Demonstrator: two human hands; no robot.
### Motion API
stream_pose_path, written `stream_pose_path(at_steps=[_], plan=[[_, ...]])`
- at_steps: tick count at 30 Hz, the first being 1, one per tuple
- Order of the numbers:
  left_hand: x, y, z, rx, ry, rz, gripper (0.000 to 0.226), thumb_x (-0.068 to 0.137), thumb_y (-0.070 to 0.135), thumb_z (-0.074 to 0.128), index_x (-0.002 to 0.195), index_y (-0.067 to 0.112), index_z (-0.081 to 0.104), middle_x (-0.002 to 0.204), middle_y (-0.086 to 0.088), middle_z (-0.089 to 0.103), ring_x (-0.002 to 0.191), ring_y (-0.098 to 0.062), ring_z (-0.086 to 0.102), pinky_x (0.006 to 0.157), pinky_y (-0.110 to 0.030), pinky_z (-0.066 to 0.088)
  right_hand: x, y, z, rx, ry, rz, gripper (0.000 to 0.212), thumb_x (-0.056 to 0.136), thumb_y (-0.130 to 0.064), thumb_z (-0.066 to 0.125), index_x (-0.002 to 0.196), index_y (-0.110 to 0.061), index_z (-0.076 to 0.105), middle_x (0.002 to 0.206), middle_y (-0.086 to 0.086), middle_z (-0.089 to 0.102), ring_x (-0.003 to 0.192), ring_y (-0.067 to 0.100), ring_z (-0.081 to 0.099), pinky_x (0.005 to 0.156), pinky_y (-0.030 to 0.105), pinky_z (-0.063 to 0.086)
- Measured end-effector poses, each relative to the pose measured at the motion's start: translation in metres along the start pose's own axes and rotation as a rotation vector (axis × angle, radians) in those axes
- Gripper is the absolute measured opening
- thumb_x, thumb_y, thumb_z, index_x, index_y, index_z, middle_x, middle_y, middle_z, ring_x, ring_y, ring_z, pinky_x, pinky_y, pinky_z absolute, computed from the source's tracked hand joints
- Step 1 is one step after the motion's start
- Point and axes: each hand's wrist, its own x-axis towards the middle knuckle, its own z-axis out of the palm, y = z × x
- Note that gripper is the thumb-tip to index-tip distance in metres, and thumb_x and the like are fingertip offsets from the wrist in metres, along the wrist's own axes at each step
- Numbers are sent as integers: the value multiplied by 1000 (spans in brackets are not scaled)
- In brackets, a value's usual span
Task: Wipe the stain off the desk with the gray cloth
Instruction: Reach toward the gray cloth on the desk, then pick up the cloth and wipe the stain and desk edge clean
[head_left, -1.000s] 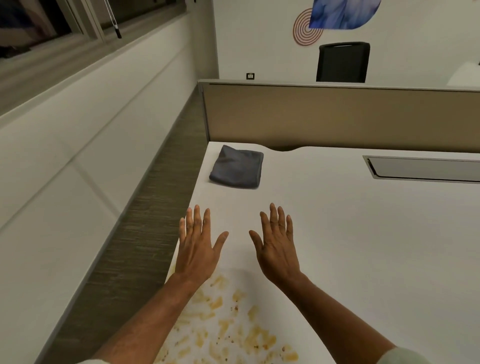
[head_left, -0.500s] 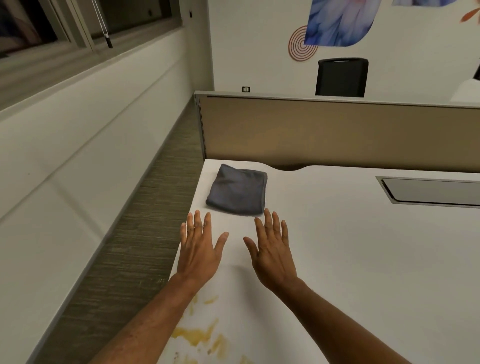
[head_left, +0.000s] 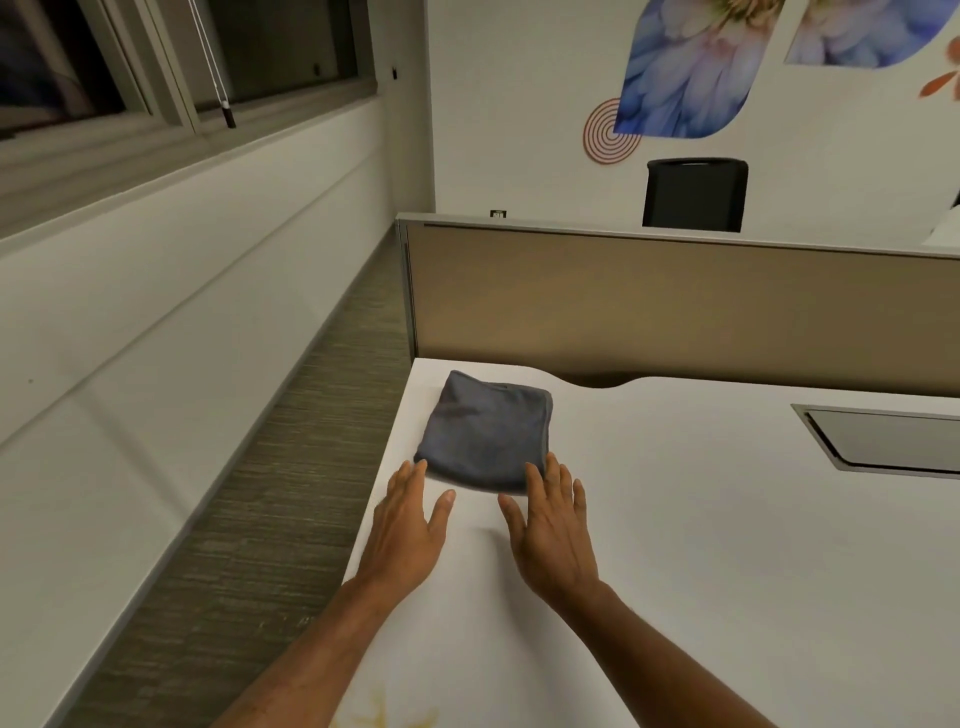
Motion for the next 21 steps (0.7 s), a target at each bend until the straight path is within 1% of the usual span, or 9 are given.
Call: stream_pose_path(at_steps=[3, 7, 9, 10, 12, 14, 16, 19, 21], plan=[[19, 0, 1, -185, 49, -90, 63, 106, 38, 52, 161, 18, 31, 168, -8, 33, 154, -28, 34, 122, -40, 33, 16, 0, 1, 85, 18, 50, 68, 102, -60, 22, 160, -23, 15, 171, 7, 5, 157, 26, 3, 125, 41, -6], [44, 2, 1, -438, 108, -217, 56, 104, 32, 60, 155, 17, 43, 156, -9, 51, 138, -24, 51, 107, -33, 42, 30, 2, 0, 149, 53, 119, 62, 105, -51, 33, 157, -18, 25, 167, 13, 22, 153, 30, 22, 126, 46, 8], [53, 4, 0, -542, 97, -250, 58, 103, 33, 61, 155, 17, 42, 151, -9, 56, 124, -15, 53, 98, -29, 40, 36, 0, -2, 176, 75, 136, 61, 105, -49, 37, 156, -18, 29, 164, 12, 29, 150, 31, 30, 124, 47, 16], [56, 5, 0, -578, 90, -254, 59, 103, 33, 62, 156, 16, 41, 150, -9, 56, 122, -13, 52, 97, -28, 39, 38, -2, -3, 193, 91, 141, 60, 105, -49, 40, 155, -17, 31, 162, 11, 34, 147, 30, 35, 122, 47, 21], [61, 6, 2, -613, 86, -255, 62, 103, 32, 62, 157, 13, 39, 154, -8, 53, 132, -17, 53, 99, -27, 38, 45, -6, -5, 233, 117, 149, 58, 103, -47, 44, 152, -17, 35, 155, 8, 43, 138, 28, 44, 117, 47, 29], [67, 6, 6, -641, 93, -261, 63, 103, 30, 62, 158, 12, 37, 158, -9, 49, 142, -21, 48, 102, -26, 37, 51, -11, -6, 257, 125, 153, 58, 102, -45, 49, 152, -16, 35, 151, 6, 46, 133, 28, 47, 114, 47, 34], [71, 7, 7, -674, 100, -286, 64, 102, 28, 64, 158, 11, 37, 159, -10, 47, 142, -22, 48, 104, -27, 37, 56, -14, -7, 299, 125, 161, 61, 101, -39, 55, 153, -14, 34, 152, 6, 45, 134, 29, 45, 114, 45, 38], [76, 8, 9, -768, 97, -344, 65, 100, 22, 67, 157, 9, 37, 149, -10, 57, 122, -20, 58, 100, -30, 44, 60, -16, -8, 442, 128, 204, 64, 98, -22, 64, 153, -11, 35, 153, 8, 45, 139, 29, 43, 116, 44, 39], [79, 9, 11, -798, 87, -381, 63, 99, 19, 68, 155, 8, 40, 137, -8, 65, 113, -19, 61, 97, -31, 48, 61, -16, -9, 541, 130, 234, 62, 96, -8, 63, 152, -11, 37, 153, 9, 48, 139, 30, 46, 116, 45, 41]])
